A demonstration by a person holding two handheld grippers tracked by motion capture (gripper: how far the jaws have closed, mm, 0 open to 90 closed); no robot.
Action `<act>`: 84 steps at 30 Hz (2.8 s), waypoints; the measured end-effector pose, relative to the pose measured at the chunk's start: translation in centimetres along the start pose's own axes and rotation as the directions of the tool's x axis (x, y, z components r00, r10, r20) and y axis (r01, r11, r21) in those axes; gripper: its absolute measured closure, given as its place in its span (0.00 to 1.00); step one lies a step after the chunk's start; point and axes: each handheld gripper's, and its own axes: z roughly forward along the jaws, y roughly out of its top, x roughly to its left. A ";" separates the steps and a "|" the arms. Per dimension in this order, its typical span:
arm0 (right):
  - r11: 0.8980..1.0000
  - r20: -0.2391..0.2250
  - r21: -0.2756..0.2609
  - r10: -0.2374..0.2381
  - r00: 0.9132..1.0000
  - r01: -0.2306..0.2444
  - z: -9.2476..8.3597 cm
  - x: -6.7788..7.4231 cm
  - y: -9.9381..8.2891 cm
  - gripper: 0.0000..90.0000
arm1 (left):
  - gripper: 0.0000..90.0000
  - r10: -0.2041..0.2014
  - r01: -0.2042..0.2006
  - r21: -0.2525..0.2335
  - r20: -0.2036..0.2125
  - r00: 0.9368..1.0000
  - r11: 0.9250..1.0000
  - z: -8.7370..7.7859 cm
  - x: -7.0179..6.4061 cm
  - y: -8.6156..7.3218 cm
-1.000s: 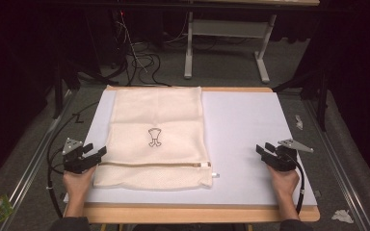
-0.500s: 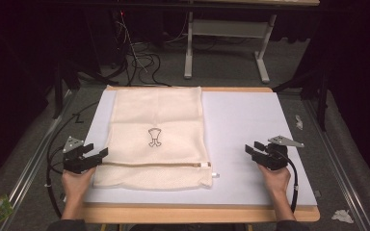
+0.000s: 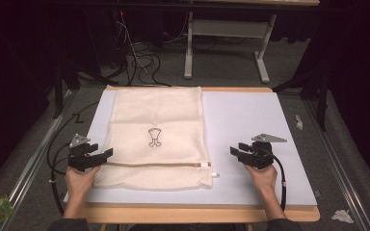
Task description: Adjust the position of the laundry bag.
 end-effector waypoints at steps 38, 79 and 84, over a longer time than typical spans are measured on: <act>0.977 -0.061 0.200 -0.056 0.997 0.067 8.1 6.8 2.7 0.63 | 0.44 -0.075 0.085 0.117 -0.086 0.993 0.989 2.9 0.0 1.4; 0.985 -0.094 0.157 -0.053 0.994 0.067 7.2 5.0 3.2 0.98 | 0.96 -0.051 0.047 0.090 0.049 0.997 0.995 2.6 -0.6 2.6; 0.987 -0.083 0.141 -0.069 0.994 0.080 7.1 4.6 4.0 0.98 | 0.96 -0.030 0.026 0.092 0.036 0.999 0.995 2.5 -1.3 3.0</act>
